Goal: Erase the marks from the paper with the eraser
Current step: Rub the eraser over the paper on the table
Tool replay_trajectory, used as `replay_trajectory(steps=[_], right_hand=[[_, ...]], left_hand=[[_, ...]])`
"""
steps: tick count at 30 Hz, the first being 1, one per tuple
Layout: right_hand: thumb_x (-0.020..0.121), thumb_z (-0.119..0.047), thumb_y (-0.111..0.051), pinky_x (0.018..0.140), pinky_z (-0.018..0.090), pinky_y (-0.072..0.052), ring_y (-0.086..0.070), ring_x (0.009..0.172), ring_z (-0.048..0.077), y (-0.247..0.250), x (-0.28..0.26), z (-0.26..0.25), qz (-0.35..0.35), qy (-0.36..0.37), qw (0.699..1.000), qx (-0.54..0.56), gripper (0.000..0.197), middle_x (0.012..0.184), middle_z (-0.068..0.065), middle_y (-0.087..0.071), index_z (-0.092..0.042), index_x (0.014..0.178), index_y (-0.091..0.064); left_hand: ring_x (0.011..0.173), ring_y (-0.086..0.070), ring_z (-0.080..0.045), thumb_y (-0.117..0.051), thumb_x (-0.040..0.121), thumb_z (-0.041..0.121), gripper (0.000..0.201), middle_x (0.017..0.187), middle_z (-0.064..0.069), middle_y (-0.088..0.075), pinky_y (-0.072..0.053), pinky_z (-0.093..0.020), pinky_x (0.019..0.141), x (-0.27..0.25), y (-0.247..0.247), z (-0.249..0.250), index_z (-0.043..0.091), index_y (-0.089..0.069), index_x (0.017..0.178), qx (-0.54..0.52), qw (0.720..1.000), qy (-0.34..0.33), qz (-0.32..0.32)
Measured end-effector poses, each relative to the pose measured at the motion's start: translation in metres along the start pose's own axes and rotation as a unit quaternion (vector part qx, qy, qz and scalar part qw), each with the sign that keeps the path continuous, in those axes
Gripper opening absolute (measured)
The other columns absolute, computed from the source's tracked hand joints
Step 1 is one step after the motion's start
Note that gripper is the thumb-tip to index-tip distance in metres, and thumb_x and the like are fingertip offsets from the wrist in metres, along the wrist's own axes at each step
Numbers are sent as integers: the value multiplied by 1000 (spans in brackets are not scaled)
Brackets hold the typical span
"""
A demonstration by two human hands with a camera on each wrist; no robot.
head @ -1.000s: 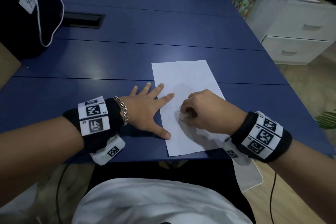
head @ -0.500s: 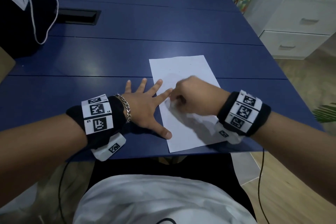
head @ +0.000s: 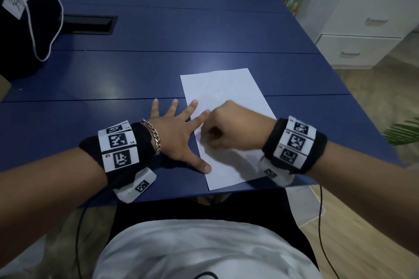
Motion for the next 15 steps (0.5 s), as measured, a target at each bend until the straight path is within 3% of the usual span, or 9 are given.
replay_trajectory(steps=[1,3,5,7,10,12,15], right_hand=[[82,-18,-70,58,16,-39,-50,53,0,-2,-3,-5,-16,10,1000,5,10,61,-13,-58,-21,74,-75],[82,-18,-71,62,17,-46,-54,57,1,2,-1,2,-18,-11,1000,4,9,68,-13,-67,-22,83,-80],[82,-16,-68,69,31,-56,-61,64,11,7,4,14,10,-53,999,-8,11,73,-6,-73,-17,84,-79],[83,-14,-64,66,38,-57,-57,61,18,4,7,15,38,-83,996,-23,12,65,0,-67,-14,74,-72],[85,-15,-63,56,34,-47,-45,52,11,-9,-1,-5,22,-60,998,-18,26,56,-3,-53,-21,60,-55],[86,-18,-65,61,34,-50,-54,57,9,-7,-13,-8,-8,-48,999,-3,17,64,-5,-65,-20,70,-69],[91,-27,-69,77,28,-56,-69,79,8,10,-39,18,58,-118,990,50,14,88,-10,-77,-25,99,-80]], left_hand=[[159,27,-42,-44,36,117,154,167,13,42,16,-81,115,0,0,0,56,34,154,2,1000,-1,0],[159,28,-41,-43,36,117,154,166,13,43,17,-81,115,0,1,1,56,36,153,6,1000,1,-3],[158,31,-40,-44,37,117,154,165,14,46,17,-80,116,0,2,2,55,38,152,7,1000,6,-9],[158,32,-39,-44,37,117,154,164,14,46,18,-80,116,0,2,1,55,38,152,4,1000,6,-11],[158,32,-39,-45,38,117,153,164,13,46,18,-79,116,0,3,1,57,37,152,2,1000,1,-9],[157,33,-39,-46,40,116,151,164,13,47,19,-78,117,-1,4,1,56,40,150,3,1000,0,-12],[156,34,-40,-50,44,114,151,164,13,47,20,-76,118,-3,4,2,55,39,152,-4,1000,-1,-14]])
Point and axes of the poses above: each hand's wrist, its own x-axis towards the middle knuckle, its own y-axis out of the back of the hand, z = x × y, the point moved 1 cm from there along x, towards the middle knuckle
